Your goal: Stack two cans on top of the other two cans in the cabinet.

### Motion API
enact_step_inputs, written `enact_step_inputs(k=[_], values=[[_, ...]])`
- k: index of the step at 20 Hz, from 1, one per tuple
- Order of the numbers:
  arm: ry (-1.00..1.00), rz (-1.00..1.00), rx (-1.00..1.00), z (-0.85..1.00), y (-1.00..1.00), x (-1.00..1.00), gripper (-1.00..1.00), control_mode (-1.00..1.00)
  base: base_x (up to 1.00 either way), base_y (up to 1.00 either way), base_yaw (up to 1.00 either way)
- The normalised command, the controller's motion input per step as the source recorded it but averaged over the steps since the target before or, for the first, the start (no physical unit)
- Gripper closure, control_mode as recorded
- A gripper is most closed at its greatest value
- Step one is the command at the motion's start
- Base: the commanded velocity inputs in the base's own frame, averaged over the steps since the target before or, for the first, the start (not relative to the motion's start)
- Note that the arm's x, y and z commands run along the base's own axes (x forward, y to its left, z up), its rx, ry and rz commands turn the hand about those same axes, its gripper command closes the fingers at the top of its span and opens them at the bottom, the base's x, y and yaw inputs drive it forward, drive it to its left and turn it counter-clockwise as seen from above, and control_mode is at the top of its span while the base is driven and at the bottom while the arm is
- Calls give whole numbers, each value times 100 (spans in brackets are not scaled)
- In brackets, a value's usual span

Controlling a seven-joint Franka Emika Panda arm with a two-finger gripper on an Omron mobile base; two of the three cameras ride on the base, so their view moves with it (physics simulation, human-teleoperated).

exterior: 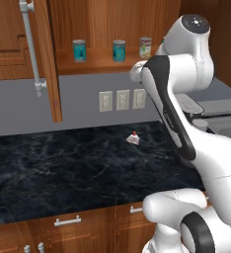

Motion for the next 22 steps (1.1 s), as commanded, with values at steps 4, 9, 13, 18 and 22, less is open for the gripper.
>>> enact_step_inputs(k=[4,9,13,18,22], values=[[-2,0,0,16,12,19,-100,-100,0,0,0],[-22,7,0,1,3,32,-100,-100,0,0,0],[-34,13,0,0,0,29,-100,-100,0,0,0],[-19,8,0,7,0,39,-100,-100,0,0,0],[-1,0,0,20,7,46,-100,-100,0,0,0]])
